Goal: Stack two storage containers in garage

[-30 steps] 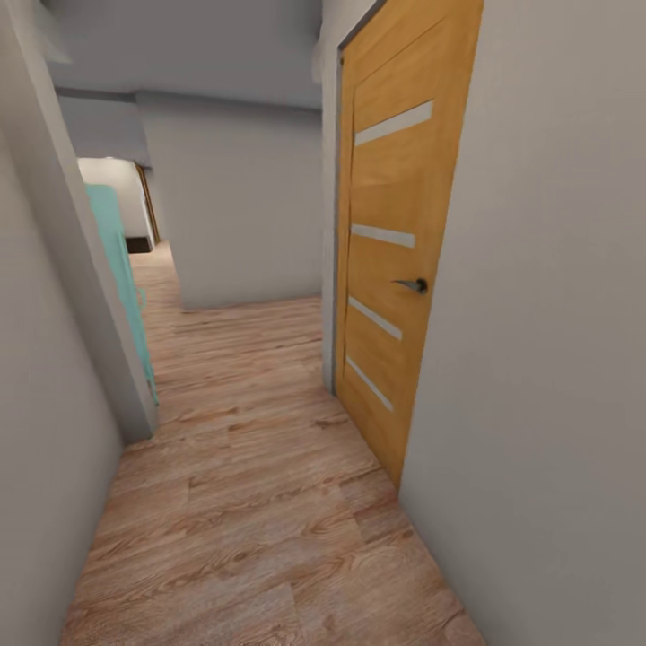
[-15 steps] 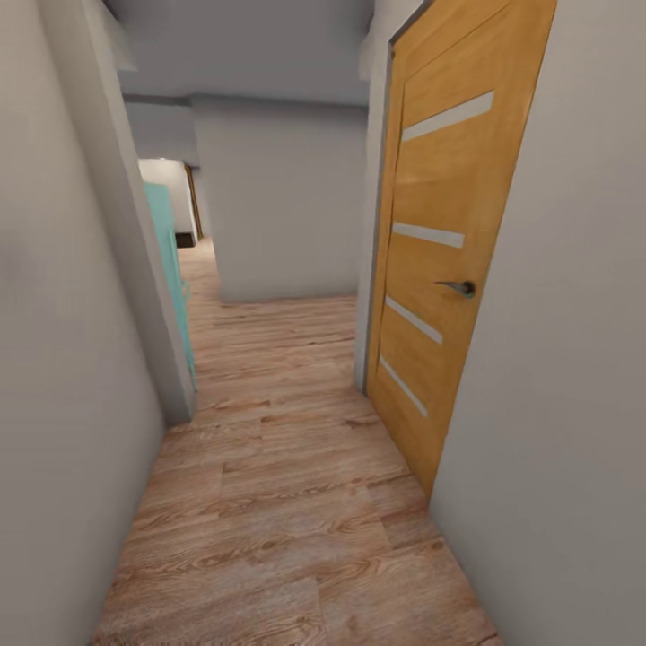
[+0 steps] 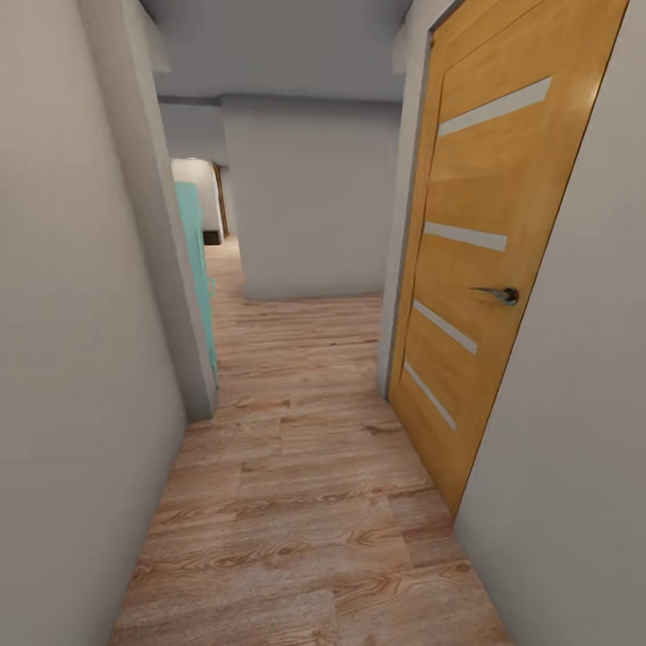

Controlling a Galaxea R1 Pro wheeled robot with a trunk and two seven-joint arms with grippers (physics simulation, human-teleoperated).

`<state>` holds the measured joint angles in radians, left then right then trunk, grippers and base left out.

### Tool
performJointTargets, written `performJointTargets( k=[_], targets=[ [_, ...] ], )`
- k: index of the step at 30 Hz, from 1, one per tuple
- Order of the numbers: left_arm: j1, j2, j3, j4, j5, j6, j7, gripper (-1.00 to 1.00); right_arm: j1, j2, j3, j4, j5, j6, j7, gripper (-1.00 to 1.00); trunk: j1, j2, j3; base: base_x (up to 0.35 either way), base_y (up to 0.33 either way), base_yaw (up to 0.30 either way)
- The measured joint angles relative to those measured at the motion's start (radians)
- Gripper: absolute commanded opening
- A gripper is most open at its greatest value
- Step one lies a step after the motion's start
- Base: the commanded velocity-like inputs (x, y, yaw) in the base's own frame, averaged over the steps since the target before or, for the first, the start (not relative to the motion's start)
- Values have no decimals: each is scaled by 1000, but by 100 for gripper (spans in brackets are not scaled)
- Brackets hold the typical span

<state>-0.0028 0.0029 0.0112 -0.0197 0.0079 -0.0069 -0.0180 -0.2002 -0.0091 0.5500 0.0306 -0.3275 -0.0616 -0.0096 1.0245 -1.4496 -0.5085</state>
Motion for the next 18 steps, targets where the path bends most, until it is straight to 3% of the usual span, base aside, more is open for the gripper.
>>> performJointTargets(
  k=[18],
  targets=[
    [0, 1, 0, 0, 0, 0, 1, 100, 0, -1, 0, 0, 0, -3, 5, 100, 0, 0, 0, 323, 0, 1]
  ],
)
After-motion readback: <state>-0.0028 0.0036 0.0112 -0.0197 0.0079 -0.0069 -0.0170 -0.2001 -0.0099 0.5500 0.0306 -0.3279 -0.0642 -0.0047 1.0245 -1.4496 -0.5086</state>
